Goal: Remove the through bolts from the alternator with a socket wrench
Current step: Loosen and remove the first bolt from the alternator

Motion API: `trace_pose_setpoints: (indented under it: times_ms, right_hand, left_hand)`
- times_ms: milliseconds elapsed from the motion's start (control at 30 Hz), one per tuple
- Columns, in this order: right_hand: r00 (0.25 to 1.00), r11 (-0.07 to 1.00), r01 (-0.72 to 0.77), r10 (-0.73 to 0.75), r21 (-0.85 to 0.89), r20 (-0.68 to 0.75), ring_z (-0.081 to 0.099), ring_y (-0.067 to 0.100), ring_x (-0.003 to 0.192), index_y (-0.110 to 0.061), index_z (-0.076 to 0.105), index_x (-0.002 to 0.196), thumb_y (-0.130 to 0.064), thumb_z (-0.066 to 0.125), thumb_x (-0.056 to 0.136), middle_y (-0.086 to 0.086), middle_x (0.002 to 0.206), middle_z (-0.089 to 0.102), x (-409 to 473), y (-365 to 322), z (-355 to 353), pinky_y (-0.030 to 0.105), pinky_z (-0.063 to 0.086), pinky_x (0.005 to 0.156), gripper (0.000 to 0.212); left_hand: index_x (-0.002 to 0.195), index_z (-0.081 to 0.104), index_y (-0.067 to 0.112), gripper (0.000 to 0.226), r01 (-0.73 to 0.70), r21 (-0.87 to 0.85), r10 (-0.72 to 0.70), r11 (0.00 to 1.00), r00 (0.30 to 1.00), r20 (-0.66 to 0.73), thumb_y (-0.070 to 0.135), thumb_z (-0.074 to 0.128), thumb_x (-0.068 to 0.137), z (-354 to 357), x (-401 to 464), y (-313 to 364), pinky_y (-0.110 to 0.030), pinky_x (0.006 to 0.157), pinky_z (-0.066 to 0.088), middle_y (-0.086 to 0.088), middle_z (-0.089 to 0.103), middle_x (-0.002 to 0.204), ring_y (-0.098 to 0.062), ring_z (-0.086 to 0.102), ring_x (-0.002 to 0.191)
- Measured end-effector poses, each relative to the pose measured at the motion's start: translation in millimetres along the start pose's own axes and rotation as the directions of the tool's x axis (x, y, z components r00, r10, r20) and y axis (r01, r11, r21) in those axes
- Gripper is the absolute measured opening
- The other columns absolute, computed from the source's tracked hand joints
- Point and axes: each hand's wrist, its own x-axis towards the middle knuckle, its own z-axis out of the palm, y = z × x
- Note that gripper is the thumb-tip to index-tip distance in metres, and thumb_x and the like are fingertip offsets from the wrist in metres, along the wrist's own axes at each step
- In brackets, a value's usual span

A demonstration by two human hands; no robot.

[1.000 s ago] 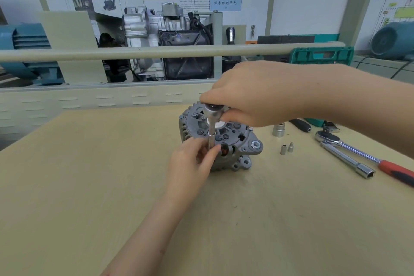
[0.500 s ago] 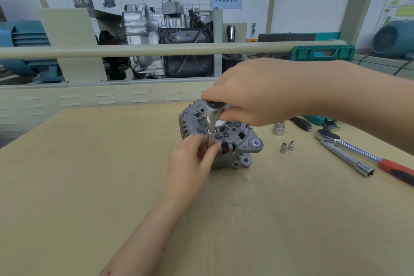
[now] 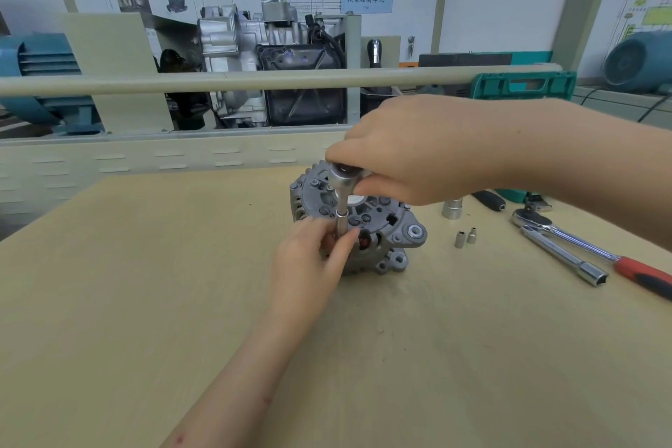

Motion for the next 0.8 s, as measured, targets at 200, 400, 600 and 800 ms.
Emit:
trace_pose_setpoints:
  times_ms: [200,400,600,800]
  right_hand:
    - [0.995,0.995,0.098,-0.098,0.000,0.015,0.046,0.012,0.056,-0.023,0.043,0.075,-0.041,0.041,0.090,-0.006,0.065,0.049,8.6,9.2,9.9,0.029,0.030,0.045,0.023]
    - [0.997,0.998,0.066,-0.067,-0.024,-0.035,0.038,0.011,0.047,-0.023,0.054,0.082,-0.044,0.022,0.072,-0.007,0.059,0.045,5.9,10.8,11.0,0.027,0.022,0.041,0.040]
    - [0.995,0.995,0.103,-0.103,-0.009,0.017,0.047,0.014,0.058,-0.022,0.043,0.076,-0.039,0.040,0.091,-0.005,0.066,0.049,6.1,10.3,5.3,0.031,0.036,0.049,0.023]
    - [0.999,0.998,0.052,-0.052,-0.021,0.002,0.046,0.015,0.059,-0.021,0.055,0.091,-0.038,0.043,0.090,-0.002,0.075,0.056,-0.5,0.8,-1.2,0.027,0.027,0.047,0.021]
  left_hand:
    - [0.058,0.037,0.026,0.034,0.069,-0.001,-0.069,0.998,0.997,-0.033,0.035,0.063,0.078,3.8,0.5,0.4,-0.014,0.054,0.030,0.010,0.038,0.055,-0.006,0.039,0.056]
    - [0.061,0.054,0.018,0.024,-0.001,-0.013,0.001,1.000,1.000,0.010,0.022,0.066,0.081,0.1,-1.6,-2.0,-0.013,0.054,0.029,0.010,0.041,0.056,-0.004,0.039,0.057]
    - [0.057,0.036,0.026,0.037,0.059,-0.006,-0.059,0.998,0.998,-0.030,0.029,0.067,0.077,2.0,1.4,0.0,-0.016,0.054,0.029,0.010,0.038,0.054,-0.008,0.038,0.058]
    - [0.058,0.040,0.027,0.035,0.057,-0.041,-0.057,0.998,0.998,-0.006,0.027,0.067,0.078,0.4,0.5,-1.0,-0.016,0.053,0.028,0.010,0.038,0.055,-0.006,0.038,0.057]
